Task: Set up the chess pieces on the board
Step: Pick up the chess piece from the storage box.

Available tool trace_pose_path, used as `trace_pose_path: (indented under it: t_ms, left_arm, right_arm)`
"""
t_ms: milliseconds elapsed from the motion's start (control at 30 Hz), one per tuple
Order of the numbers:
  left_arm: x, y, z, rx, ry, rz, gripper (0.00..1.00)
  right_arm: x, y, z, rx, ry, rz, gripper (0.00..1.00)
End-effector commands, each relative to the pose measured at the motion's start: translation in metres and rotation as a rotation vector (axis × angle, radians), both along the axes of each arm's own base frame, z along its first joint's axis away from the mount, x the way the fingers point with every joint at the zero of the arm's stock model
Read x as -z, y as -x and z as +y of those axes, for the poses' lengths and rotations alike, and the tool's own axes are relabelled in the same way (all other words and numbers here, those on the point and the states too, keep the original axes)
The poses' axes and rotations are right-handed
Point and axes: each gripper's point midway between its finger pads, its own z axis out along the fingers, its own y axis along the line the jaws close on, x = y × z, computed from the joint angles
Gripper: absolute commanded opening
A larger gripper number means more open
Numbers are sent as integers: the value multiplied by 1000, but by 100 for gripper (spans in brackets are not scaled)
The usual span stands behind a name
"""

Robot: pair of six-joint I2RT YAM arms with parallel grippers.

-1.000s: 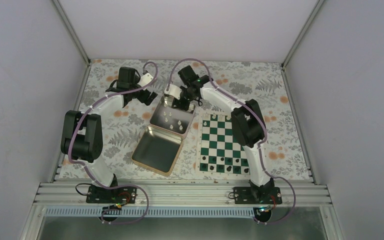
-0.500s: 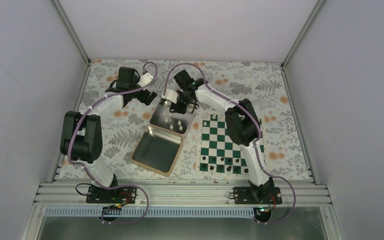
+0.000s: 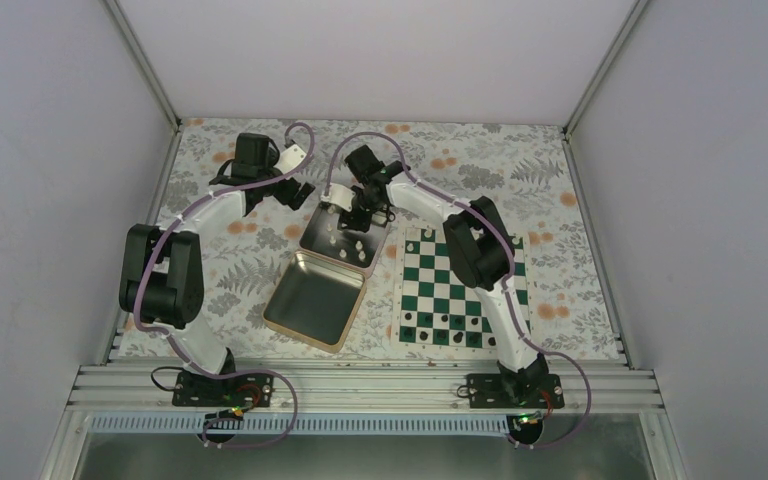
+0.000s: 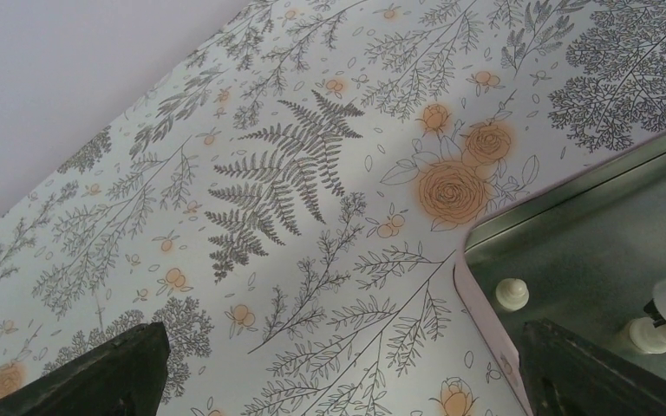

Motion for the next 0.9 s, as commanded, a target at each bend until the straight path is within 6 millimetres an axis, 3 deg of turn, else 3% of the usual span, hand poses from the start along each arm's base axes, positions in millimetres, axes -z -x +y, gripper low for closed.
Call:
trace_pose_path:
  t_ms: [0,433,533,667,867]
  left_arm:
    - [-12,3,-3,16,21,-33,100]
    - [-12,4,-2,21,28,-32,100]
    - [-13,4,-2,23,31,-32,100]
    - [-12,3,-3,24,33,-30,100]
    - [-13,1,-2,19,28,-34,100]
  right_arm:
    - [0,-4,12,-14,-32,-19,25]
    - [8,-6,15,-12,-24,-12,20]
    - [-3,-4,15,-12,-38,-30,12]
    - [-18,0,7,-5,-35,-48,9]
    - [-71,9,-10,31,-78,-110,8]
